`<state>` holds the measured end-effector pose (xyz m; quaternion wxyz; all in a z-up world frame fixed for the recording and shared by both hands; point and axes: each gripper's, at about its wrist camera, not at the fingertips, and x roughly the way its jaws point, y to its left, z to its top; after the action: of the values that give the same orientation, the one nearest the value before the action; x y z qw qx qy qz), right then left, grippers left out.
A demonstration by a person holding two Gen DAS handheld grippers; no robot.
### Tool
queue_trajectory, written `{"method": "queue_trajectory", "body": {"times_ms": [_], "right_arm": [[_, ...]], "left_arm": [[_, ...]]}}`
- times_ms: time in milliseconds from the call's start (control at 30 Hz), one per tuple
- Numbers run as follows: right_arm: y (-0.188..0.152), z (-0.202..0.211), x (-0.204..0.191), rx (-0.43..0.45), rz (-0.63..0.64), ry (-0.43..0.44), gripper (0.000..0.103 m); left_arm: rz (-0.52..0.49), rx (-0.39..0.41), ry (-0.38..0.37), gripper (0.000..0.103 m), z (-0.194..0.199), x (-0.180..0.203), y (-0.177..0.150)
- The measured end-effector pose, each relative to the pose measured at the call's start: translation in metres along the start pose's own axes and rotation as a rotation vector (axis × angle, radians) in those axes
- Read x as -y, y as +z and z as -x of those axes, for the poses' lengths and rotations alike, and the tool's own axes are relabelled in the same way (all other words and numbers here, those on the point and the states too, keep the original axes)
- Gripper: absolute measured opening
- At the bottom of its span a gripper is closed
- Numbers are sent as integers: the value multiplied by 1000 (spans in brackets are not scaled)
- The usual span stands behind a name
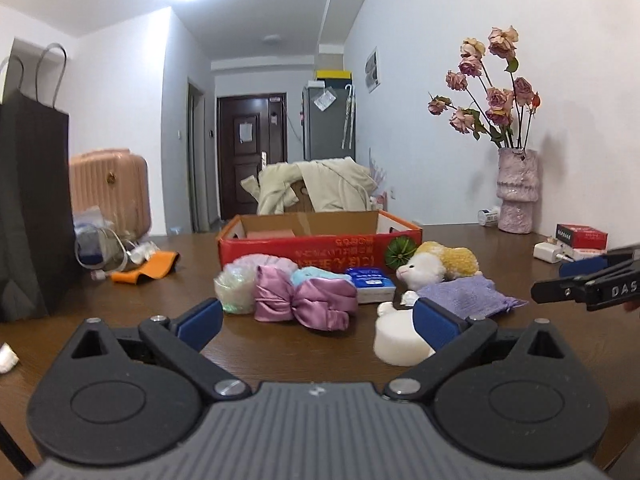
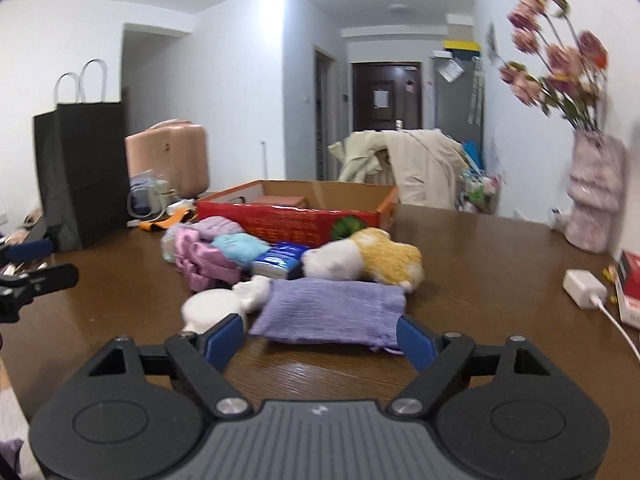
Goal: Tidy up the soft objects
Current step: 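Withdraw both grippers and move them to the purple cloth sachet, then close both grippers on the purple cloth sachet and lift it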
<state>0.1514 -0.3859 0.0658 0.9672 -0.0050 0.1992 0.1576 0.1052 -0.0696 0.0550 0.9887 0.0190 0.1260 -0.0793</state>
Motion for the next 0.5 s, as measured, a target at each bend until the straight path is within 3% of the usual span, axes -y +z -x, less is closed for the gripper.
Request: {"method": "queue_trajectory", "body": {"times_ms": [133,267,333,500], "right_arm": [[5,-14,11,-11,-6,-14,83],[19,-37,31,-28,-39,-10,82],[27,-54,45,-47,-76,5,81],[39,-99,69,-139,-132,32,75]], "left_arm": [[76,-65,-91,99,-26,10,12],[113,-176,-219,62,-73,40,31],[104,-225,-269,58,-98,59,37],[29,-370,-268,55,-150,93,34]]}}
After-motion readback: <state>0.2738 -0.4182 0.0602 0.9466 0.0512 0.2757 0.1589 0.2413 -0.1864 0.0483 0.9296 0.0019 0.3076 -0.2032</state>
